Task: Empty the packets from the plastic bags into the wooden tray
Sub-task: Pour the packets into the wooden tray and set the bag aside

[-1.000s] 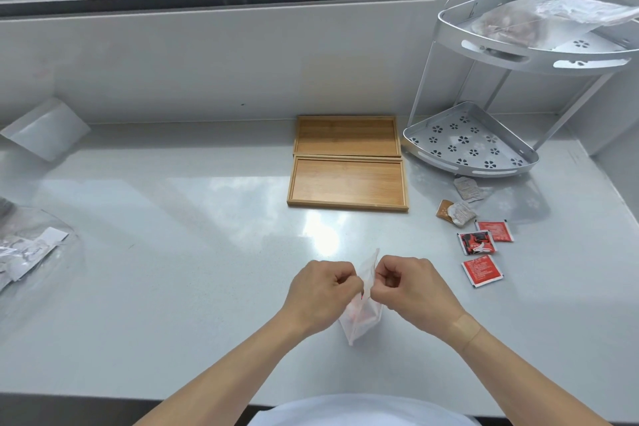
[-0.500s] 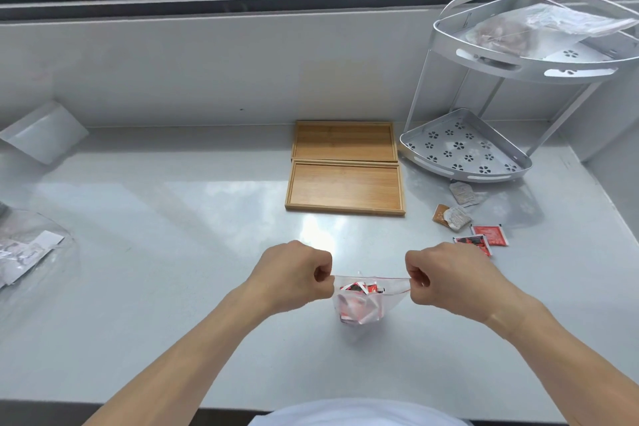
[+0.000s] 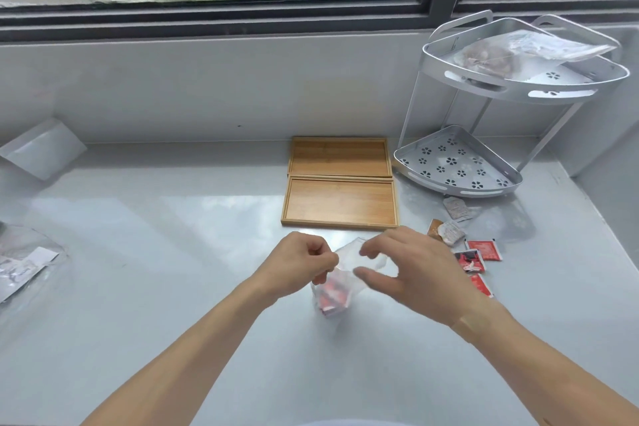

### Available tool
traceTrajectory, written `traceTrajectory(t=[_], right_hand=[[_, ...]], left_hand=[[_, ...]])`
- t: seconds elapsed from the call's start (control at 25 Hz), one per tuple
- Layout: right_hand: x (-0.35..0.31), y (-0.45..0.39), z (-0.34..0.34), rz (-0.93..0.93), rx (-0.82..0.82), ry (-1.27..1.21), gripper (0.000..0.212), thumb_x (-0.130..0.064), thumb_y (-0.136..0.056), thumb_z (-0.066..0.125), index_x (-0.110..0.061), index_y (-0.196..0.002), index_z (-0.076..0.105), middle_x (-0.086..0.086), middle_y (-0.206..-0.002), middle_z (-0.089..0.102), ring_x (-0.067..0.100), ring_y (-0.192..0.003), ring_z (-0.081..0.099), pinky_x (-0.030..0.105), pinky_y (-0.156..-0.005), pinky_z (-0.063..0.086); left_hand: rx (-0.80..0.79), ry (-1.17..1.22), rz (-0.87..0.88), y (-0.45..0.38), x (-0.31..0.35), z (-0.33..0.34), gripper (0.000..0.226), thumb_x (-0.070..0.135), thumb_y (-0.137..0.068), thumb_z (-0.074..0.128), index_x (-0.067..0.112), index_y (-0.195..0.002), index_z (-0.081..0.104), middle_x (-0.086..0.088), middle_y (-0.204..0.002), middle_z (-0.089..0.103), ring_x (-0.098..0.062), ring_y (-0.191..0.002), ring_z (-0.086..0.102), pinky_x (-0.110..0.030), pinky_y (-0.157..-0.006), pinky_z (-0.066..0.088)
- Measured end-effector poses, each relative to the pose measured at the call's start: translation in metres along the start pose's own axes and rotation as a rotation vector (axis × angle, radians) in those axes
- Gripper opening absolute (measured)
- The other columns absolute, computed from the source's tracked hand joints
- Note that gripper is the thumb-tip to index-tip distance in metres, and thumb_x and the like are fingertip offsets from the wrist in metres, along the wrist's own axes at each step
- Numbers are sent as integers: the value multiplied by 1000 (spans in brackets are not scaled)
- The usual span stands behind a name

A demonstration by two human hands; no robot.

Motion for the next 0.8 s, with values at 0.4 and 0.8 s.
traceTrajectory(t=[0.4,0.8], right_hand=[[-35,-57,25,-78,57,-99,6,-23,-83,64,-25,-79,69,-10,-74,68,18,-71,63,36,-63,51],[-2,-88,-8,10,91,-325,5,-19,-85,71,-23,-88,70,-14,-78,66,5,-70,60,28,-70,52]], left_hand=[[283,405,-186,-13,-71,-31,18,21,-91,55,11,-79,64,0,-71,66,-16,-66,58,-28,-62,44],[-107,941,-430,-52,-130,48,22,21,-95,53,14,-102,72,-5,-97,71,-16,-84,65,-29,-72,49]])
Point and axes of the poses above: each hand's wrist, its own y-axis away from the middle knuckle, its own z-axis out of the palm, x = y × z, the point moved 8 cm from there along -y, towards the middle knuckle
